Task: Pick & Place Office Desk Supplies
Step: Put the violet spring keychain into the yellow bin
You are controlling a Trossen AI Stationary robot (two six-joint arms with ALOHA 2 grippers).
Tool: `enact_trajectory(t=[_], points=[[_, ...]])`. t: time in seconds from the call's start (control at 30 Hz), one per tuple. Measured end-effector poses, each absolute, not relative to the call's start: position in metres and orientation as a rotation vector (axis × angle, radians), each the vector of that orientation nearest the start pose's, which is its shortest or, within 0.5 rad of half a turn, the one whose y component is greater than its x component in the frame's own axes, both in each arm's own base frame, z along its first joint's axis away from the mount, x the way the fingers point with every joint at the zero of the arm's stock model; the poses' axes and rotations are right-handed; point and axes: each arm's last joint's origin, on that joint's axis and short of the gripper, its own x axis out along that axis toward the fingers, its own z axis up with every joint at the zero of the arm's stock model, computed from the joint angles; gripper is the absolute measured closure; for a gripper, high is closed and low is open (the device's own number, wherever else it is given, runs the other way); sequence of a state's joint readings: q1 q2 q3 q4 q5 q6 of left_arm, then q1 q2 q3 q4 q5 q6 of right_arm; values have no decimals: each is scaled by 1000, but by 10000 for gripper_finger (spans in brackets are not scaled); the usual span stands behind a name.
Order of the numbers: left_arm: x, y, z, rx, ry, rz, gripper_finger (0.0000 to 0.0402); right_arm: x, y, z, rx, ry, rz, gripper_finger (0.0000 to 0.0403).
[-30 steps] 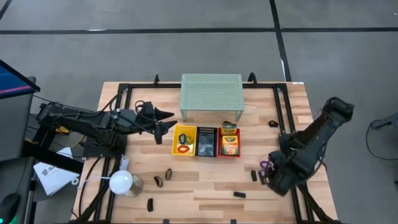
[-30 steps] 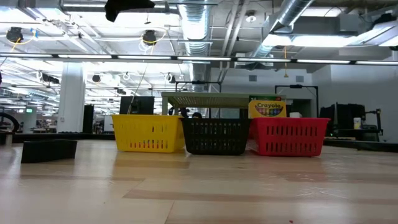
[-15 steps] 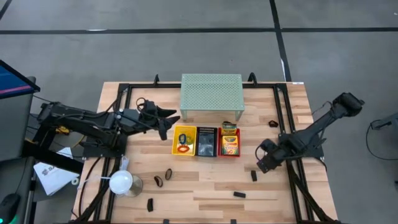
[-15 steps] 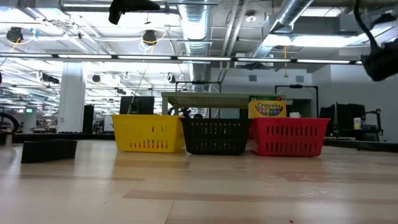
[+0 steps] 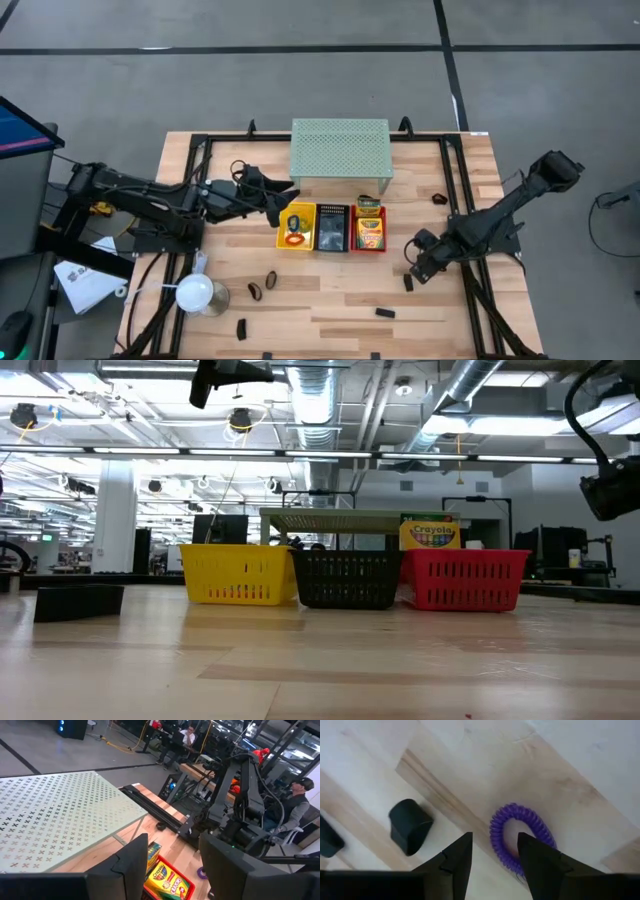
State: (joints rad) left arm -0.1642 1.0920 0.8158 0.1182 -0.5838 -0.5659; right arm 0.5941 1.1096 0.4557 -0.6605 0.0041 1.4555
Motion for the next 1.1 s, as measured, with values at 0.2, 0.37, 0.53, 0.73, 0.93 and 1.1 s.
enact_trajectory(t=[0.2, 0.37, 0.53, 0.73, 0.93, 1.1], points=[[240, -24, 317, -508, 2, 442, 229, 134, 96, 130, 736, 1363, -542, 249], [240, -24, 319, -516, -17, 436, 229, 135, 98, 125, 711, 1363, -602, 261], [240, -24, 320, -519, -22, 435, 229, 134, 96, 128, 714, 1352, -609, 331], [240, -24, 319, -516, -16, 431, 229, 133, 95, 135, 757, 1317, -598, 384], [240, -25, 319, -517, -1, 395, 229, 147, 100, 176, 875, 1098, -484, 396], [241, -26, 319, -521, 17, 337, 229, 163, 95, 234, 1017, 736, -380, 399]])
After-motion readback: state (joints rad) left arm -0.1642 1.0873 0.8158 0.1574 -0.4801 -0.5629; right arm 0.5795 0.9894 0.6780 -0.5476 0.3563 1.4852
